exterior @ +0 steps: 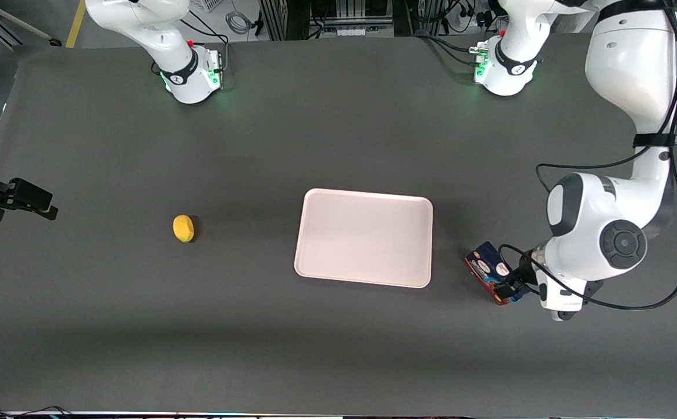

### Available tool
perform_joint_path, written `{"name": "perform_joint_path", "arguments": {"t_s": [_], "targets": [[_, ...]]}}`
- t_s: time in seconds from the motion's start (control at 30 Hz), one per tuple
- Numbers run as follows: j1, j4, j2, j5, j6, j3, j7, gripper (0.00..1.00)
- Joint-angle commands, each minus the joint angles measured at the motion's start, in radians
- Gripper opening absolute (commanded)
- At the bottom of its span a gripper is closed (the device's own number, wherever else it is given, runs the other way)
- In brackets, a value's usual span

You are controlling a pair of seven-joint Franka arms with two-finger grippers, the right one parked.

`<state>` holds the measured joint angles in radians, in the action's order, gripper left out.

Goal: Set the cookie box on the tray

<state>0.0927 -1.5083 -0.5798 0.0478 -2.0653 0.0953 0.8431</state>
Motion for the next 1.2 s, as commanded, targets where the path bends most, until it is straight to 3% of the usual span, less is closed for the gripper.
{"name": "perform_joint_path", "arguments": {"t_s": [0.0, 0.87, 0.97, 1.17], "targets": [[0.032, -0.01, -0.02, -0.022, -0.041, -0.02, 0.03, 1.0], [0.041, -0.164, -0.035, -0.06, -0.24, -0.026, 0.03, 0.98], [0.041, -0.164, -0.035, -0.06, -0.239, -0.026, 0.03, 0.94], [0.041, -0.162, -0.034, -0.059, -0.228, -0.026, 0.031, 0.69]]}}
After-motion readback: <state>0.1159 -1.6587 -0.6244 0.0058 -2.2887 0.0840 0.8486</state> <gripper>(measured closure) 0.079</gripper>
